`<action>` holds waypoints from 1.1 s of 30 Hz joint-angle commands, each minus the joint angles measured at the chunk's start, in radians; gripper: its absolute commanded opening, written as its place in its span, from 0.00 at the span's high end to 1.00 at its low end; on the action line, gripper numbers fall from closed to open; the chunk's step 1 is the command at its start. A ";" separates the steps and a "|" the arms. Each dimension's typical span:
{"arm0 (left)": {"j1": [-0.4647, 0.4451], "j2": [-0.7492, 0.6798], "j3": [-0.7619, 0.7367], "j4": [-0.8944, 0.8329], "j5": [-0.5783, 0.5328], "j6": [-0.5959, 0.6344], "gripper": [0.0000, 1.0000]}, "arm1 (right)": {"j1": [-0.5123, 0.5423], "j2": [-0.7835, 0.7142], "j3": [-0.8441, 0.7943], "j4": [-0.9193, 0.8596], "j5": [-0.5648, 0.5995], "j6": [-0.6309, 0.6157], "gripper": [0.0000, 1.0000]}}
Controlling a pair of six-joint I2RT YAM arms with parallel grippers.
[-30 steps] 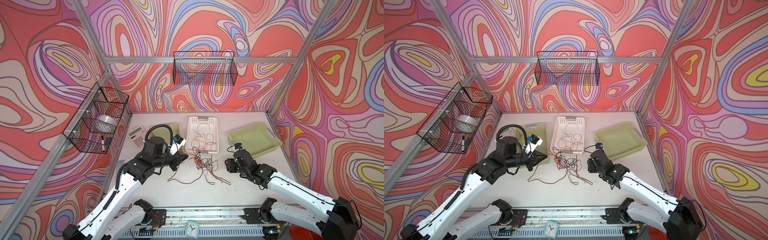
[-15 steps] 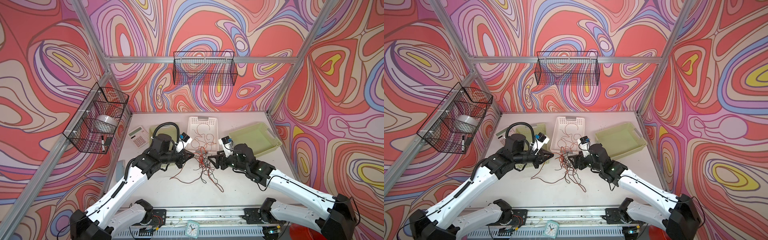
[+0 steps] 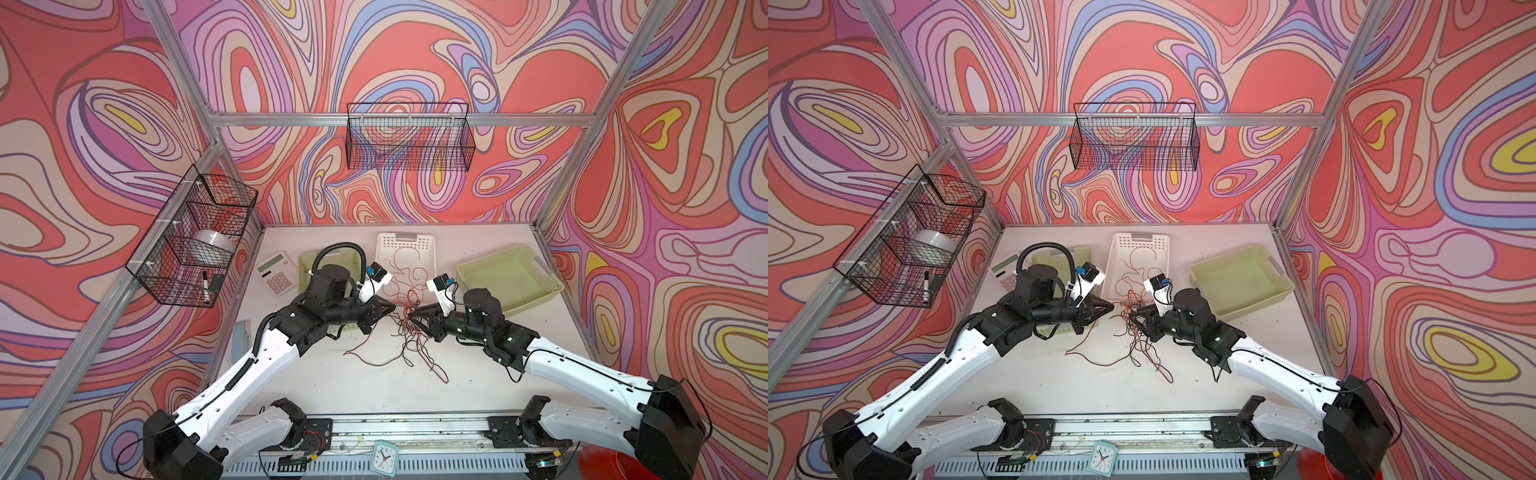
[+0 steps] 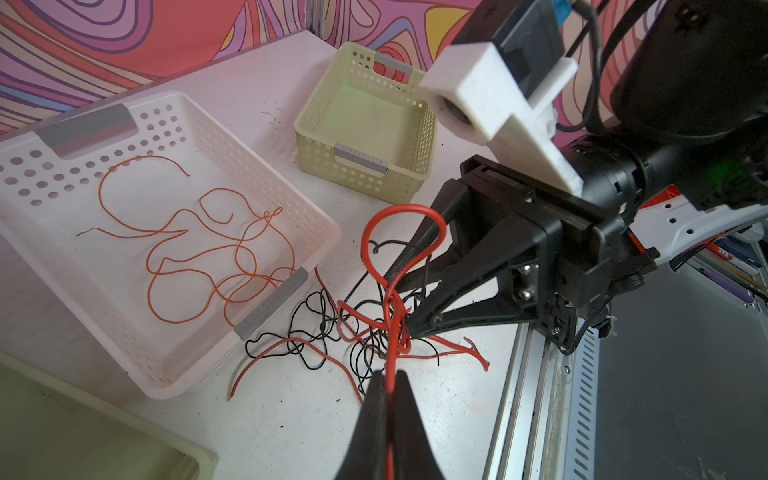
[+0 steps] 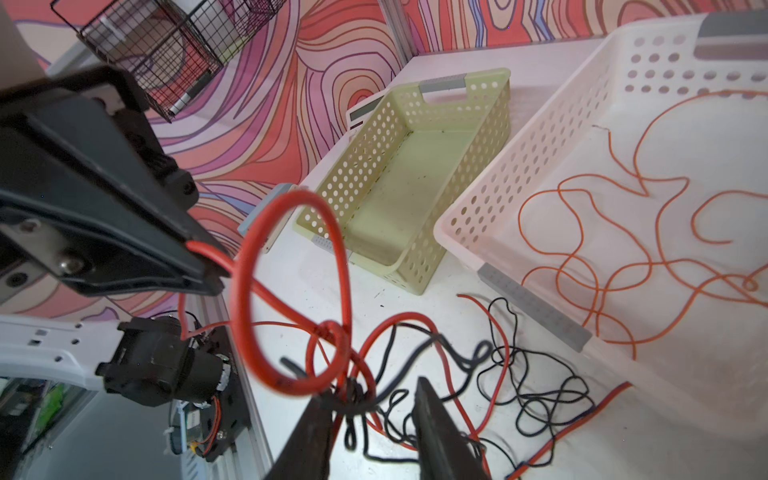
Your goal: Untangle the cables
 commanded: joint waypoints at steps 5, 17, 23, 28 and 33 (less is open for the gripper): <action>-0.005 -0.003 0.036 0.001 -0.018 0.020 1.00 | 0.001 -0.059 -0.062 0.080 0.006 0.018 0.64; -0.015 0.002 0.041 0.013 -0.021 0.005 1.00 | 0.001 -0.031 -0.048 0.086 0.017 0.048 0.96; -0.011 -0.038 0.084 -0.016 -0.086 -0.004 1.00 | -0.008 -0.085 -0.067 -0.078 0.293 0.104 1.00; 0.044 -0.083 0.149 -0.036 -0.087 -0.008 1.00 | -0.102 -0.134 -0.123 -0.243 0.400 0.219 1.00; 0.076 -0.082 0.260 -0.080 -0.085 0.020 1.00 | -0.174 -0.069 -0.143 -0.422 0.423 0.302 1.00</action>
